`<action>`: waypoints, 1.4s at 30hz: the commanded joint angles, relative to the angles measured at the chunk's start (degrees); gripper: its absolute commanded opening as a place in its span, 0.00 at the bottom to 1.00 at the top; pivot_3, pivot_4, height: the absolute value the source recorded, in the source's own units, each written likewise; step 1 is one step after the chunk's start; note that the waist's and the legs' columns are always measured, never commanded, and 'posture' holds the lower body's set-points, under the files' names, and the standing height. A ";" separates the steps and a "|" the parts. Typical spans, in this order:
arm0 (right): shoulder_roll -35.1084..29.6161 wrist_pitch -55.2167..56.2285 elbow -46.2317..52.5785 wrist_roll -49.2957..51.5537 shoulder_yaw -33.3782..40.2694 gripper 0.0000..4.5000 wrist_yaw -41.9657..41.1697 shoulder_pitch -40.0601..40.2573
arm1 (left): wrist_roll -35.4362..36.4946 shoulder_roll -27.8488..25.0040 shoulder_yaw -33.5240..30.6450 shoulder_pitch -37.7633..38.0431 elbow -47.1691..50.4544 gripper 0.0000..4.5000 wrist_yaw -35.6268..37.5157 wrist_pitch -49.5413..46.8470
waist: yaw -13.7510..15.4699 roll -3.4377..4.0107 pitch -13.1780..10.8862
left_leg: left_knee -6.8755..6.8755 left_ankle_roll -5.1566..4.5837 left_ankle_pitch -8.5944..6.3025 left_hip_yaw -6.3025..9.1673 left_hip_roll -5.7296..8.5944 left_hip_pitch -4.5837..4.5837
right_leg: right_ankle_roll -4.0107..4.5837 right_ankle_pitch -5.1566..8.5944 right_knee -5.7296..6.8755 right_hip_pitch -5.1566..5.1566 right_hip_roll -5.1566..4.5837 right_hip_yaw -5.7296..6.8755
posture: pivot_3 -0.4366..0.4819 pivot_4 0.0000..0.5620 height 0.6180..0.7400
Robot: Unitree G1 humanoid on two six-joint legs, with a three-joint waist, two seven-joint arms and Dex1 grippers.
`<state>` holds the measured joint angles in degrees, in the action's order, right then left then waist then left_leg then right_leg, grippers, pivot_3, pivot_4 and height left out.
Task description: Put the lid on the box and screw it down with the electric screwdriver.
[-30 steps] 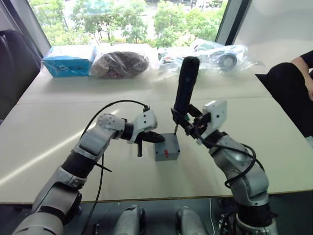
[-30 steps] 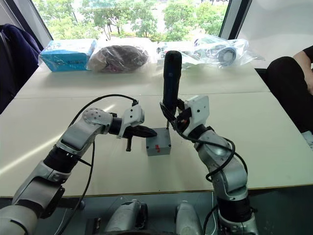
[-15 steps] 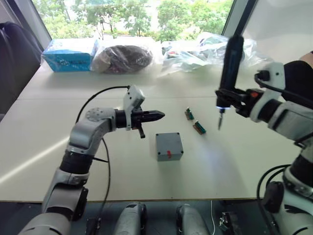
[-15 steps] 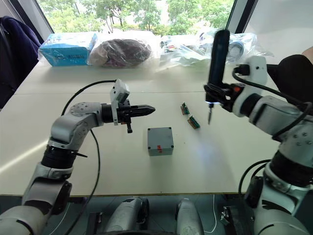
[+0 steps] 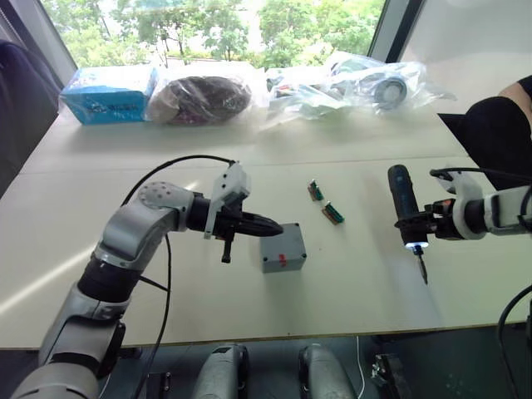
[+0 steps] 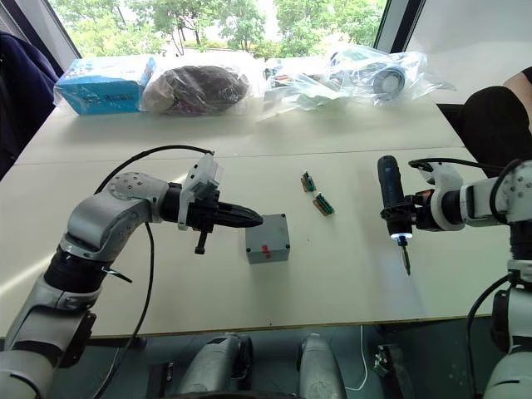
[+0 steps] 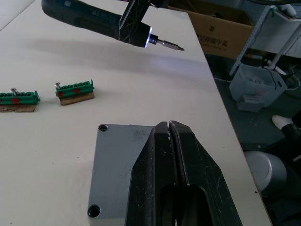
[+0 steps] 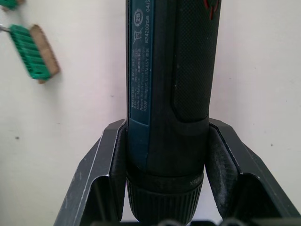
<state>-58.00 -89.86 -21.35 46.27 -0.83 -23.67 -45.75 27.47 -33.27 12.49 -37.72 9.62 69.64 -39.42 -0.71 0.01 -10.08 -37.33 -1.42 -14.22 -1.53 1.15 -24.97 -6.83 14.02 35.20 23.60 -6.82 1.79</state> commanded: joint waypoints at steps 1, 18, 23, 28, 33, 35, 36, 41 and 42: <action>-2.16 3.70 -1.94 -4.73 -5.16 0.39 -7.19 -4.10 | 0.57 -1.41 -0.40 0.32 3.31 0.00 0.08 0.08 | 0.02 0.00 -0.08 | 0.01 0.00 0.00 0.00 0.00 -0.01 | -0.07 -0.03 -0.01 0.01 0.01 0.00 | 0.48 0.27 1.00; 3.49 16.41 -19.97 -25.39 -19.56 0.93 -24.95 -13.04 | 0.85 -4.62 -1.58 2.87 5.70 0.00 -1.96 0.20 | -0.01 0.02 -0.27 | -0.42 0.01 0.00 0.02 0.01 -0.03 | -0.28 -0.16 0.00 -0.19 0.03 0.00 | 0.48 0.27 1.00; 4.46 19.93 -21.27 -28.19 -15.69 1.00 -25.04 -15.44 | 1.57 -2.87 -3.23 1.83 2.90 0.00 -4.35 -0.33 | 0.18 0.02 -0.27 | -0.61 0.01 0.00 0.07 0.04 -0.02 | -0.30 -0.19 0.02 -0.30 0.03 -0.01 | 0.48 0.27 1.00; 2.07 16.38 -7.95 -25.24 -7.93 1.00 -25.27 -13.45 | 3.29 -2.71 -6.82 1.71 0.06 0.00 -6.47 -2.33 | 0.08 0.08 -0.30 | -0.62 0.01 0.00 0.06 0.03 -0.09 | -0.38 -0.23 0.25 -0.12 0.03 -0.03 | 0.48 0.27 1.00; 0.25 12.55 15.70 -21.22 1.93 1.00 -22.79 -2.30 | 2.96 -3.31 -9.42 3.27 -1.38 0.00 -9.32 -2.58 | 0.15 0.07 -0.30 | -0.55 0.02 0.00 0.11 -0.05 -0.12 | -0.38 -0.21 0.23 -0.08 0.12 0.01 | 0.48 0.27 1.00; 1.45 10.99 23.25 -19.46 6.51 1.00 -21.36 2.05 | 2.57 -3.67 -9.43 4.31 -1.36 0.00 -9.77 -2.52 | 0.28 0.07 -0.30 | -0.59 0.02 0.00 0.12 -0.01 -0.13 | -0.39 -0.21 0.23 -0.12 0.07 0.00 | 0.48 0.27 1.00; 2.61 10.94 27.57 -17.96 8.72 1.00 -21.21 4.31 | 2.19 -3.97 -9.08 4.76 -1.59 0.00 -9.68 -2.42 | 0.25 0.07 -0.30 | -0.62 0.01 0.00 0.11 0.00 -0.13 | -0.40 -0.22 0.24 -0.13 0.05 0.00 | 0.48 0.27 1.00; 7.05 16.61 49.68 -10.73 11.69 1.00 -23.63 18.80 | -3.68 -5.19 -4.02 5.93 -5.63 0.00 -8.28 2.50 | 0.35 0.05 -0.29 | -0.68 0.01 0.00 0.16 0.00 -0.13 | -0.42 -0.24 0.28 -0.15 0.05 0.00 | 0.48 0.27 1.00; 7.08 17.59 52.22 -10.30 10.92 1.00 -23.79 21.24 | -4.72 -5.40 -3.04 6.10 -6.08 0.00 -7.86 3.46 | 0.55 0.05 -0.29 | -0.68 0.01 0.00 0.17 0.00 -0.13 | -0.42 -0.24 0.28 -0.16 0.05 0.01 | 0.48 0.27 1.00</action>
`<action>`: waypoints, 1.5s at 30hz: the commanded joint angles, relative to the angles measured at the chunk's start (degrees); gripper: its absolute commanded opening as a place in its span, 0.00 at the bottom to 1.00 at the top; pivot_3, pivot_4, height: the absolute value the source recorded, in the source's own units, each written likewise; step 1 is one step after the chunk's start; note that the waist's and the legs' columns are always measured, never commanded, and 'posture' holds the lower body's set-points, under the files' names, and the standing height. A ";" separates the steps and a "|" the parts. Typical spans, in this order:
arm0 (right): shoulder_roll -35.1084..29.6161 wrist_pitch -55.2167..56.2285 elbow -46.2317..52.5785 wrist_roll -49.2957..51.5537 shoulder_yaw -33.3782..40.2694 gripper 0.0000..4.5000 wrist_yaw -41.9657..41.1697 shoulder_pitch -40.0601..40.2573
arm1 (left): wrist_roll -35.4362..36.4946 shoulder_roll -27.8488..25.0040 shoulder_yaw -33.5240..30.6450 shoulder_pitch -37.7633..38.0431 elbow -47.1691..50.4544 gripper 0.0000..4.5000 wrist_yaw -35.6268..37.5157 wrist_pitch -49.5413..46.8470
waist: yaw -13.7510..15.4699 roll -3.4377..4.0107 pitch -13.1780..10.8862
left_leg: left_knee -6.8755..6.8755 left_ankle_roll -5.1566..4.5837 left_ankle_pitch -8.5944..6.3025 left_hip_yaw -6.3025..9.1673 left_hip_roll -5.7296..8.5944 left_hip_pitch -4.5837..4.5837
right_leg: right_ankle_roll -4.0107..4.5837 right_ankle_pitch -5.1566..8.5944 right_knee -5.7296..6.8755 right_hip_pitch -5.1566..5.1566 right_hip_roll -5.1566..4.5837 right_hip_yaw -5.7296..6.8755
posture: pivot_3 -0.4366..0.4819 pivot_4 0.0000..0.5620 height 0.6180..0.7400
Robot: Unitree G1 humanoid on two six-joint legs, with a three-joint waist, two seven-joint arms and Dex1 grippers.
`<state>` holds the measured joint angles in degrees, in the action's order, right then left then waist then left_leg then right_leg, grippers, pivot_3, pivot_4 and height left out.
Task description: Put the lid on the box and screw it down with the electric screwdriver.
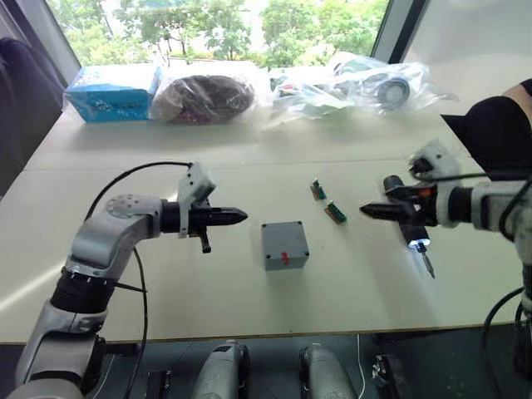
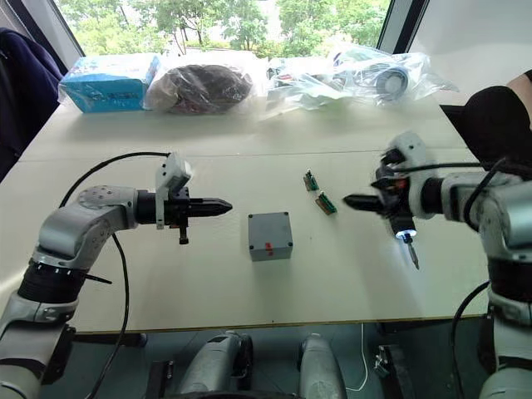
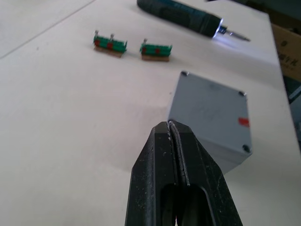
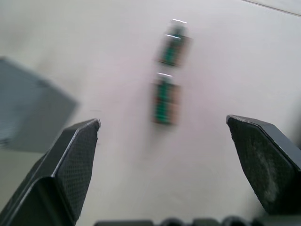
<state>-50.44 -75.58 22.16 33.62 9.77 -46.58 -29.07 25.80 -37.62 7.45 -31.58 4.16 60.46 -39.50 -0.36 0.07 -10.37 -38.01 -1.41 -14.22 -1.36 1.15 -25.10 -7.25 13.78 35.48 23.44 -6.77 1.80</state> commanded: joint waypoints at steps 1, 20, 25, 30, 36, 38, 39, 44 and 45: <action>-0.54 5.13 12.05 2.29 -1.40 1.00 -1.00 7.84 | -4.04 -1.26 2.89 0.24 -0.78 0.00 1.70 4.49 | 0.38 -0.01 0.00 | -0.03 0.00 0.00 0.00 0.02 0.00 | 0.00 0.00 0.00 -0.01 -0.01 0.00 | 0.48 0.27 1.00; 12.86 12.08 18.57 -2.01 -18.05 1.00 12.86 17.04 | -10.79 5.58 9.56 0.12 -3.50 0.00 0.72 10.67 | 1.07 -0.11 0.05 | -0.15 0.00 0.00 0.02 0.00 0.01 | 0.06 -0.01 0.04 -0.02 0.00 -0.02 | 0.48 0.27 1.00; 14.66 9.73 19.83 0.42 -16.88 1.00 13.63 16.66 | -12.78 9.85 8.77 -2.38 -8.86 0.00 -2.02 14.52 | 1.15 -0.11 0.06 | -0.16 0.00 0.00 0.03 0.01 0.01 | 0.05 -0.02 0.08 -0.02 0.01 -0.01 | 0.48 0.27 1.00; 14.50 7.93 20.51 1.98 -16.07 1.00 14.08 15.97 | -13.33 11.26 7.87 -4.18 -12.80 0.00 -2.17 15.76 | 1.06 -0.12 0.06 | -0.18 0.00 0.00 0.03 0.02 0.02 | 0.04 -0.02 0.14 -0.02 0.00 -0.01 | 0.48 0.27 1.00; 6.01 9.83 21.73 1.76 -12.68 1.00 10.15 15.96 | -13.90 7.27 5.53 -2.77 -13.94 0.00 -1.68 16.47 | 1.02 -0.15 0.06 | -0.19 0.00 0.00 0.01 0.03 0.03 | 0.04 -0.01 0.29 0.04 -0.01 -0.03 | 0.48 0.27 1.00; 3.07 13.90 18.87 -1.47 -13.48 1.00 9.49 15.44 | -13.12 5.36 5.50 -1.01 -11.67 0.00 -0.12 15.00 | 0.78 -0.17 0.07 | -0.21 0.00 0.00 0.02 0.01 0.04 | 0.04 -0.01 0.30 0.03 0.00 -0.02 | 0.48 0.27 1.00; 2.49 16.09 16.50 -3.28 -14.29 1.00 9.51 14.62 | -12.29 4.29 5.69 0.11 -9.70 0.00 1.10 13.73 | 0.74 -0.18 0.08 | -0.21 0.00 0.00 -0.01 0.01 0.05 | 0.05 -0.01 0.30 0.04 -0.01 -0.03 | 0.48 0.27 1.00; 1.41 28.25 6.88 -11.19 -20.41 1.00 5.43 11.06 | -8.88 0.45 7.18 6.34 1.19 0.00 5.46 7.95 | 0.85 -0.18 0.07 | -0.20 0.00 0.00 0.00 -0.01 0.10 | 0.06 0.00 0.32 0.01 0.00 -0.03 | 0.48 0.27 1.00; 1.58 30.47 5.30 -12.40 -21.59 1.00 4.31 10.46 | -8.51 0.36 7.43 7.01 2.61 0.00 5.59 7.02 | 0.95 -0.17 0.07 | -0.20 0.00 0.00 0.00 -0.01 0.10 | 0.07 0.00 0.32 0.01 -0.01 -0.03 | 0.48 0.27 1.00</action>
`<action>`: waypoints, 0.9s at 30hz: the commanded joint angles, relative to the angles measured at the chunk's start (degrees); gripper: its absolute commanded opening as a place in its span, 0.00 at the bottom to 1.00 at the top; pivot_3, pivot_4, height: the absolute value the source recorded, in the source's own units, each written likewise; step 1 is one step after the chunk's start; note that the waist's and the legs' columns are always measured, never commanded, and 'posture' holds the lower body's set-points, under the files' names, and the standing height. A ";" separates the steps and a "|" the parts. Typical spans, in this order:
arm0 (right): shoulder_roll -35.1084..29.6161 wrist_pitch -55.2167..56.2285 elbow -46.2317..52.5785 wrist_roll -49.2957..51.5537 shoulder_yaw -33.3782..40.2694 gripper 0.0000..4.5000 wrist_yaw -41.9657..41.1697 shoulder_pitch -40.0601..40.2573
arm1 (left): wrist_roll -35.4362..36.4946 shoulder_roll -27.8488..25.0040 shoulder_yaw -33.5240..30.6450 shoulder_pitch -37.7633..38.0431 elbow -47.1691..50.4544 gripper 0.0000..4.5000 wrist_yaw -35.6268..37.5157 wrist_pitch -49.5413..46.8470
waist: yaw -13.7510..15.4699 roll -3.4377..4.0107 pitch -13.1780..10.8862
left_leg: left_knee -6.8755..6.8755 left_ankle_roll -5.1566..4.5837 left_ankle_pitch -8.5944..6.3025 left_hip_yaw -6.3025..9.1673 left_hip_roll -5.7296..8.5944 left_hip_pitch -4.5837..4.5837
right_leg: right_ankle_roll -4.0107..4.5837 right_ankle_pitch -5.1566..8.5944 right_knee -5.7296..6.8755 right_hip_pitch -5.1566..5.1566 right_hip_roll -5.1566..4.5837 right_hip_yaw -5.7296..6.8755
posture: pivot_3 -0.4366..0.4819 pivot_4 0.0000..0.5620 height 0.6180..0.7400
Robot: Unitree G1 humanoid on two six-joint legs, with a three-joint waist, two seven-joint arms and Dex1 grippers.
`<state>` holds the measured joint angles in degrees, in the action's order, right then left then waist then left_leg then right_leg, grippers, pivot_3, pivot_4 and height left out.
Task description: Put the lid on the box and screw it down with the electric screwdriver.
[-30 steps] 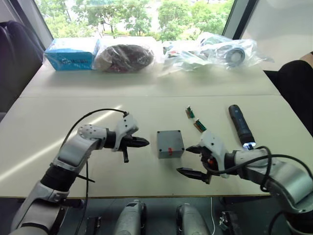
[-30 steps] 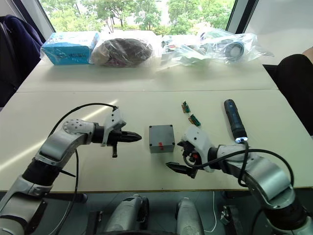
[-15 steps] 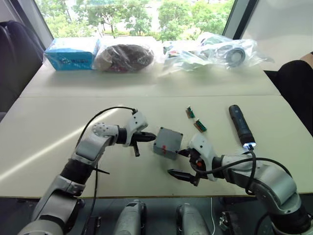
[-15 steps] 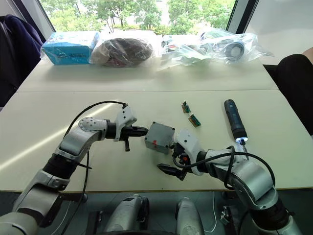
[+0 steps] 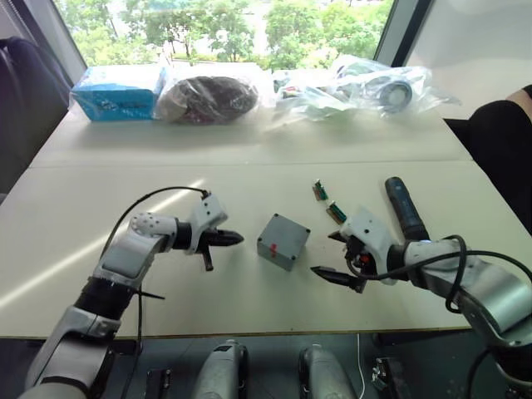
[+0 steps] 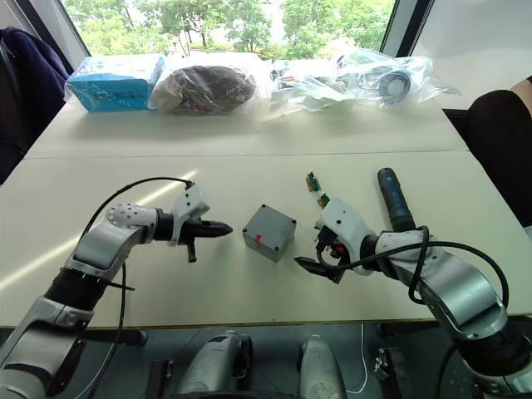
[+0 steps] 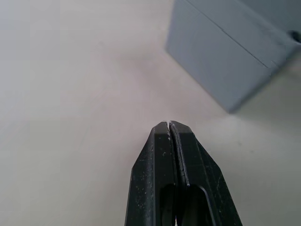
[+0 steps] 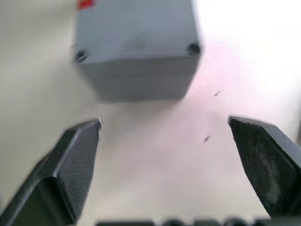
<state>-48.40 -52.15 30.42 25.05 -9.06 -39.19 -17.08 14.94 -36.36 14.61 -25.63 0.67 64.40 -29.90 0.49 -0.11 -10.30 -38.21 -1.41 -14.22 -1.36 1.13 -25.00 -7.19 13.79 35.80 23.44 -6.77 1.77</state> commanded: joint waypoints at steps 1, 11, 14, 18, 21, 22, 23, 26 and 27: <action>-0.20 8.88 -4.47 -4.86 -3.79 1.00 -4.08 -2.13 | 2.54 -0.89 0.51 1.54 7.17 0.00 1.63 -3.15 | 0.26 0.00 0.00 | 0.00 0.00 0.00 0.00 0.01 0.00 | 0.00 0.00 0.00 0.00 0.00 -0.01 | 0.48 0.27 1.00; 2.78 19.59 -11.22 -9.53 -9.43 1.00 -13.41 -5.09 | 0.62 4.55 1.52 1.23 7.63 0.00 -4.20 -2.67 | 0.20 0.00 0.00 | -0.04 0.00 0.01 -0.01 0.03 0.01 | -0.01 0.01 0.12 0.00 0.00 -0.01 | 0.48 0.27 1.00; 3.11 17.36 -9.17 -8.35 -8.34 1.00 -13.65 -4.24 | -0.04 5.48 1.40 0.29 6.57 0.00 -5.24 -2.01 | 0.18 -0.01 0.00 | -0.05 0.01 0.01 0.00 0.03 0.01 | -0.02 0.01 0.14 0.00 0.00 0.00 | 0.48 0.27 1.00; 3.65 14.61 -6.16 -7.21 -6.56 1.00 -12.48 -1.87 | -0.70 6.23 0.90 -0.73 5.11 0.00 -6.60 -1.07 | 0.22 -0.01 0.00 | -0.07 0.02 0.01 0.02 0.03 0.01 | -0.02 0.01 0.17 -0.01 0.00 0.00 | 0.48 0.27 1.00; 4.23 12.61 -4.26 -6.61 -5.25 1.00 -11.32 -0.46 | -0.55 6.57 0.58 -1.72 4.41 0.00 -6.85 -0.94 | 0.19 -0.01 0.00 | -0.07 0.02 0.01 0.03 0.03 0.02 | -0.01 0.01 0.16 -0.01 0.00 0.00 | 0.48 0.27 1.00; 4.47 12.24 -3.88 -6.62 -5.10 1.00 -10.89 -0.11 | -0.61 6.68 0.58 -1.99 3.99 0.00 -6.88 -0.73 | 0.20 -0.01 0.00 | -0.07 0.02 0.01 0.02 0.03 0.02 | -0.01 0.01 0.16 0.00 0.00 0.00 | 0.48 0.27 1.00; 4.95 11.79 -3.43 -6.63 -4.95 1.00 -10.24 0.30 | -0.77 6.82 0.65 -2.34 3.40 0.00 -6.88 -0.32 | 0.23 -0.01 0.00 | -0.07 0.02 0.01 0.03 0.02 0.02 | -0.01 0.01 0.17 0.00 0.00 0.00 | 0.48 0.27 1.00; 6.04 10.40 -1.93 -6.66 -4.84 1.00 -8.93 1.01 | -0.98 6.92 0.61 -3.36 2.02 0.00 -6.81 0.46 | 0.22 -0.01 0.00 | -0.08 0.03 0.02 0.04 0.03 0.02 | -0.01 0.01 0.19 -0.01 0.00 0.00 | 0.48 0.27 1.00; 6.18 9.96 -1.40 -6.60 -4.78 1.00 -8.64 1.25 | -1.00 6.91 0.59 -3.61 1.70 0.00 -6.80 0.59 | 0.21 -0.01 0.00 | -0.08 0.03 0.02 0.03 0.03 0.02 | -0.01 0.01 0.19 0.00 0.00 0.00 | 0.48 0.27 1.00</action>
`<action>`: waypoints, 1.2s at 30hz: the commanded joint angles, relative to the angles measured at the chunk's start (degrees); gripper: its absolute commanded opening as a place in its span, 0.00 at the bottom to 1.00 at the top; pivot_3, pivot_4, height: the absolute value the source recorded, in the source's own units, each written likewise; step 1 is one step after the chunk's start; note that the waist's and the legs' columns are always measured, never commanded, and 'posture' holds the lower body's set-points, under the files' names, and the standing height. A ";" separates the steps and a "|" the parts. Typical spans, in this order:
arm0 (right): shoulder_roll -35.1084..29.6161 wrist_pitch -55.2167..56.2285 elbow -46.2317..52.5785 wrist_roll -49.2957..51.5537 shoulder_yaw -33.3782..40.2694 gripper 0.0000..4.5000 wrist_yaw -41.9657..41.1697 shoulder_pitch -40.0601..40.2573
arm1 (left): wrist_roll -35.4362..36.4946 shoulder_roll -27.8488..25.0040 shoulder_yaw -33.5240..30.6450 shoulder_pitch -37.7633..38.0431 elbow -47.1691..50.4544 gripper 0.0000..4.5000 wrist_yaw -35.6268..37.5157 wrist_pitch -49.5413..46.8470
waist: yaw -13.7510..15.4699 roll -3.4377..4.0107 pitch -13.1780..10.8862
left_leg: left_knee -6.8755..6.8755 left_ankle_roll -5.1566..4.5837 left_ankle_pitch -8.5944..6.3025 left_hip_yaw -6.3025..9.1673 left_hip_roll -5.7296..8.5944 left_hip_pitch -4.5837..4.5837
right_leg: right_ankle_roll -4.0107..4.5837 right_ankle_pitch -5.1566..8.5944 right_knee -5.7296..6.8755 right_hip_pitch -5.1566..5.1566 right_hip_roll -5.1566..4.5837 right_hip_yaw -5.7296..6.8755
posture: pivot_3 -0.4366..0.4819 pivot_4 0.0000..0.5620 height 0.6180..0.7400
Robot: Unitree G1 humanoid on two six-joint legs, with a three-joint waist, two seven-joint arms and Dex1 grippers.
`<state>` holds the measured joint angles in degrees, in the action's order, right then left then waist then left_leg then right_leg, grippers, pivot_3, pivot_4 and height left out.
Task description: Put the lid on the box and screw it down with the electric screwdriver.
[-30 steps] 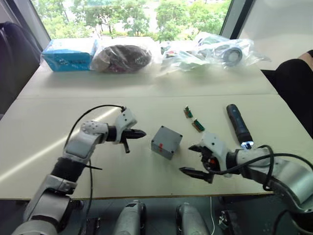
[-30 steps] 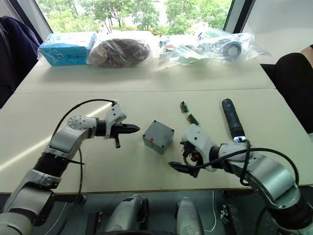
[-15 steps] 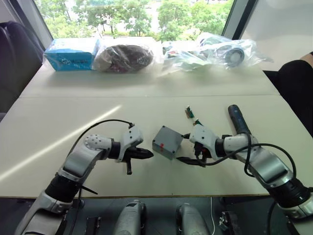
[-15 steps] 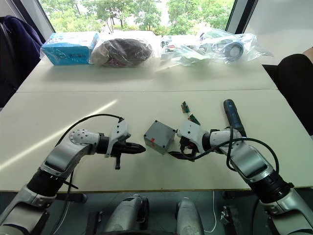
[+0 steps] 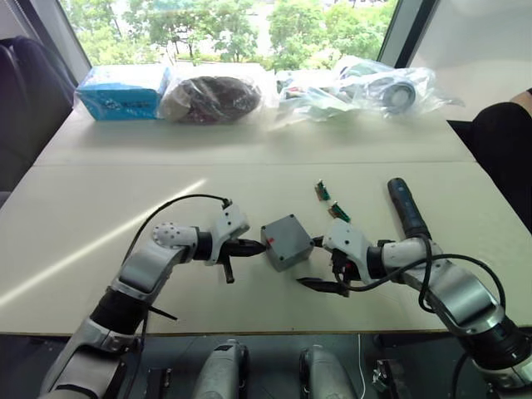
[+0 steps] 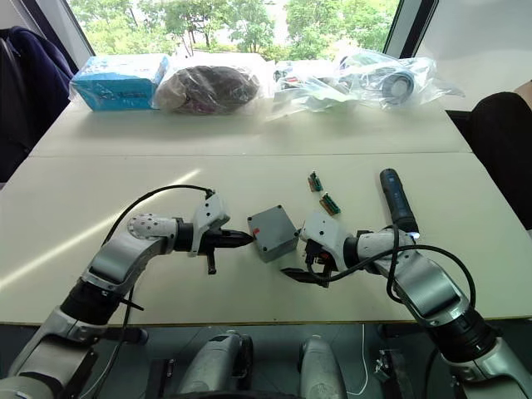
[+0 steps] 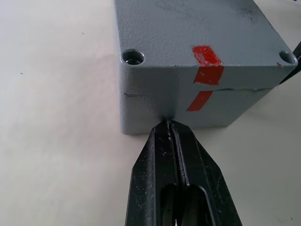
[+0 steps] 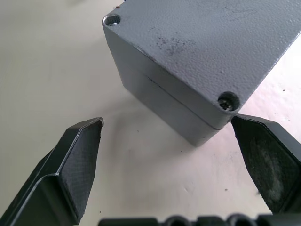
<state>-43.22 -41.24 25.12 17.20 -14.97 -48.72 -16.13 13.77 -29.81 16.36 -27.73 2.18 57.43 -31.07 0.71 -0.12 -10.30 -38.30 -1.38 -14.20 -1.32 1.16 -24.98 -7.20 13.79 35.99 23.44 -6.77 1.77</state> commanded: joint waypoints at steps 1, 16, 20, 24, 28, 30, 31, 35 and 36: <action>1.05 -1.27 4.32 1.32 1.20 1.00 1.07 0.48 | 0.10 0.37 -1.14 -1.66 -0.02 0.00 0.21 1.98 | -0.02 0.00 0.00 | 0.00 0.00 0.00 -0.01 0.00 0.00 | 0.00 0.00 0.00 0.00 0.00 0.00 | 0.48 0.27 1.00; 2.21 -3.90 6.79 1.48 3.64 1.00 5.54 2.52 | 0.50 -0.41 -1.87 -2.09 0.12 0.00 0.81 2.00 | 0.02 0.00 0.00 | 0.00 0.00 0.00 0.00 0.00 0.00 | 0.00 0.00 0.01 0.00 0.00 0.00 | 0.48 0.27 1.00; 3.12 -5.58 9.04 4.16 7.29 1.00 7.08 3.62 | 1.19 -0.78 -3.48 -2.23 0.28 0.00 0.42 1.47 | -0.02 0.00 0.00 | 0.00 0.00 0.00 0.00 0.00 0.00 | 0.00 0.00 0.01 0.00 0.00 0.00 | 0.48 0.27 1.00; 4.03 -7.45 10.53 5.77 8.00 1.00 8.11 4.03 | 1.12 -0.24 -3.41 -2.93 -0.27 0.00 0.39 1.47 | 0.03 -0.01 0.00 | 0.00 0.00 0.00 0.01 -0.01 0.01 | 0.00 0.00 0.01 -0.01 0.00 0.00 | 0.48 0.27 1.00; 3.47 -8.24 11.04 6.48 8.94 1.00 8.33 4.19 | 0.66 -0.08 -3.27 -3.63 -1.54 0.00 0.69 2.24 | 0.02 -0.01 0.00 | -0.01 0.00 0.00 0.01 0.00 0.00 | 0.00 0.00 0.01 -0.02 0.00 0.00 | 0.48 0.27 1.00; 3.07 -9.75 12.01 9.05 13.39 1.00 8.33 4.84 | 0.89 -0.48 -4.02 -3.53 -1.37 0.00 0.65 2.11 | 0.01 -0.01 0.00 | -0.01 0.00 0.00 0.01 0.00 0.01 | 0.00 0.00 0.01 -0.01 0.00 0.00 | 0.48 0.27 1.00; 3.30 -10.62 12.25 10.64 15.75 1.00 8.43 5.08 | 1.03 -0.53 -4.38 -3.38 -1.21 0.00 0.45 2.02 | 0.01 -0.01 0.00 | -0.01 0.00 0.00 0.01 0.00 0.00 | 0.00 0.00 0.01 -0.01 0.00 0.00 | 0.48 0.27 1.00; 2.84 -13.52 9.80 16.89 25.00 1.00 7.41 4.66 | 1.22 0.22 -4.67 -3.10 -1.16 0.00 -0.59 1.84 | 0.05 -0.01 0.00 | -0.01 0.00 0.00 0.01 0.00 0.00 | 0.00 0.00 0.01 -0.02 0.00 0.00 | 0.48 0.27 1.00; 2.28 -13.65 8.74 17.34 25.98 1.00 7.12 4.30 | 1.13 0.40 -4.59 -3.08 -1.28 0.00 -0.67 1.99 | 0.04 -0.01 0.00 | -0.01 0.00 0.00 0.01 0.00 0.01 | 0.00 0.00 0.01 -0.03 0.00 0.00 | 0.48 0.27 1.00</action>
<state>-39.90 -54.57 34.36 32.19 7.59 -40.86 -11.01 14.32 -29.73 12.58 -30.17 0.03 57.11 -29.72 0.76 -0.13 -10.30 -38.30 -1.38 -14.20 -1.31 1.16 -24.97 -7.20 13.79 36.00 23.41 -6.77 1.77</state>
